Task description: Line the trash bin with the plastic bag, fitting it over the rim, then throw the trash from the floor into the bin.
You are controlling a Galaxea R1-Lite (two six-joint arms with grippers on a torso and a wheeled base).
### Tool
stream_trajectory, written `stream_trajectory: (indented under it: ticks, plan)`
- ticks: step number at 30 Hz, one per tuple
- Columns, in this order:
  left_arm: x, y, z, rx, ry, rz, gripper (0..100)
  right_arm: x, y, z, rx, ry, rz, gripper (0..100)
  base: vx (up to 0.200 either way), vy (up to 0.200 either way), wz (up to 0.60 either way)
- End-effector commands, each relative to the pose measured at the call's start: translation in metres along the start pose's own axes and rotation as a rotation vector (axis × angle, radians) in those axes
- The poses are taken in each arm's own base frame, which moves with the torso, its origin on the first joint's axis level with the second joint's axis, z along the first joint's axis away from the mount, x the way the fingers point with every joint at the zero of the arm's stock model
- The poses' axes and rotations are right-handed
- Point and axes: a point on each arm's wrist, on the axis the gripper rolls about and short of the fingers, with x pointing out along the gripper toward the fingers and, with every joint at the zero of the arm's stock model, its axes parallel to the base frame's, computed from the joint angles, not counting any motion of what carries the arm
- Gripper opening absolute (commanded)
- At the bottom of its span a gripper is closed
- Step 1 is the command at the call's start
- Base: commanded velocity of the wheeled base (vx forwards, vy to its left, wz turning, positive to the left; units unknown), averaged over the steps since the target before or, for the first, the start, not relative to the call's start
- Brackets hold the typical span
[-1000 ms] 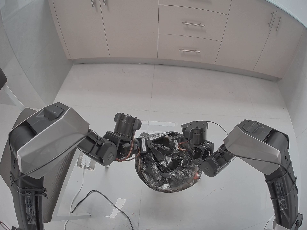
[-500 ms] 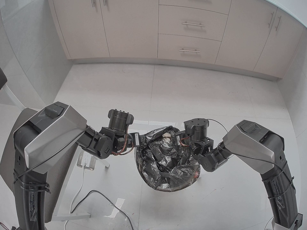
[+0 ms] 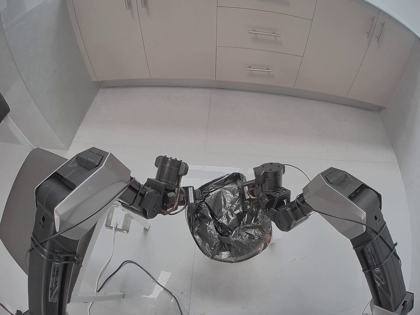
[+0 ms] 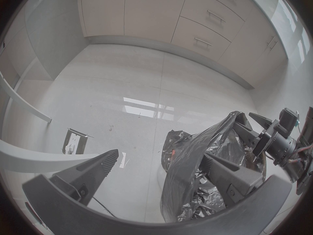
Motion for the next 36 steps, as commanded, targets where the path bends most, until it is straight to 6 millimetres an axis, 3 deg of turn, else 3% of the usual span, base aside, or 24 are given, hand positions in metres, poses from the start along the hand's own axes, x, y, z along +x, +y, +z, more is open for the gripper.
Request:
stream_trajectory:
  ticks: [1,14,36]
  plan:
    - [0.009,0.002,-0.006,0.000,0.009,0.014,100,0.005,0.001,-0.003,-0.002,0.005,0.000,100,0.000,0.000,0.00]
    - [0.018,0.030,-0.001,-0.031,0.007,0.082,100,0.012,-0.004,-0.007,0.002,0.015,-0.014,100,0.000,0.000,0.00]
    - [0.027,0.029,-0.017,-0.017,0.045,0.086,100,0.016,-0.013,-0.018,0.008,0.034,-0.034,100,0.000,0.000,0.00]
